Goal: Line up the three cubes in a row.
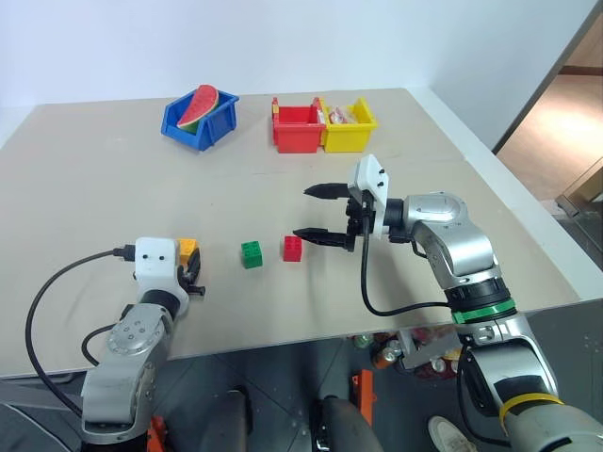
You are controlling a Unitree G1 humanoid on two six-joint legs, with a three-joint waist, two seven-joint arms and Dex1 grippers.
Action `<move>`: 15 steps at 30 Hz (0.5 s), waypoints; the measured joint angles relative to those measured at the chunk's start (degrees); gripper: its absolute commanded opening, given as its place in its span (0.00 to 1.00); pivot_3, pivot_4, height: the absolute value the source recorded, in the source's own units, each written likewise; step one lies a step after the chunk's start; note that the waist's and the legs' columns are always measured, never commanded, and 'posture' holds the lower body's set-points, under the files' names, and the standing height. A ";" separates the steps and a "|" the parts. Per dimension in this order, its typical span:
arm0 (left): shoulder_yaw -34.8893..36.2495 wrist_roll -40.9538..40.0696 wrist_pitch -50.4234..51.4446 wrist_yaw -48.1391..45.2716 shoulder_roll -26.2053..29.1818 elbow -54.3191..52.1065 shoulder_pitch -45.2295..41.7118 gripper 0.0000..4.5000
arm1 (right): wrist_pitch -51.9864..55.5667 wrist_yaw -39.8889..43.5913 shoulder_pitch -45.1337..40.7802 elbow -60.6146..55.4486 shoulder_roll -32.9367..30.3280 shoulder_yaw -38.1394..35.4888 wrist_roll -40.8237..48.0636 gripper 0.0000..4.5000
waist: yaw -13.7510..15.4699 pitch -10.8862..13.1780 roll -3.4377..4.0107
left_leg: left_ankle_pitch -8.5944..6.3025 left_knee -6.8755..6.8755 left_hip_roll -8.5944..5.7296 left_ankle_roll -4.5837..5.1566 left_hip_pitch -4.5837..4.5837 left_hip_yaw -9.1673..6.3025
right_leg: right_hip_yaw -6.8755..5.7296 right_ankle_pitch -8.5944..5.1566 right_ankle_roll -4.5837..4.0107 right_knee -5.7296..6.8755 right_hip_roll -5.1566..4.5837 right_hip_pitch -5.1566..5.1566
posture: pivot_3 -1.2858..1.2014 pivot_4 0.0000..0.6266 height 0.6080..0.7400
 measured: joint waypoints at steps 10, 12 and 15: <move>-2.31 0.09 1.46 -0.66 -0.41 0.42 -2.03 0.30 | -0.01 -0.01 0.00 -0.01 -0.06 0.00 0.01 1.00 | 0.02 0.00 0.00 | -0.02 0.00 0.00 0.03 -0.09 0.00 | 0.00 0.05 0.08 -0.18 0.03 0.00 | 0.52 0.24 1.00; -2.40 0.22 1.96 -0.49 -0.44 0.59 -2.28 0.30 | 0.01 -0.01 0.01 -0.01 -0.06 0.00 0.03 1.00 | 0.03 0.00 0.00 | -0.02 0.00 0.01 0.03 -0.09 0.00 | 0.00 0.05 0.08 -0.18 0.03 0.00 | 0.52 0.24 1.00; -2.74 0.71 2.49 0.28 -0.73 0.67 -2.31 0.30 | 0.62 0.56 0.11 -0.40 -0.14 0.00 0.50 1.00 | 0.02 0.00 0.00 | -0.02 0.00 0.00 0.03 -0.11 0.00 | 0.00 0.05 0.08 -0.18 0.03 0.00 | 0.52 0.24 1.00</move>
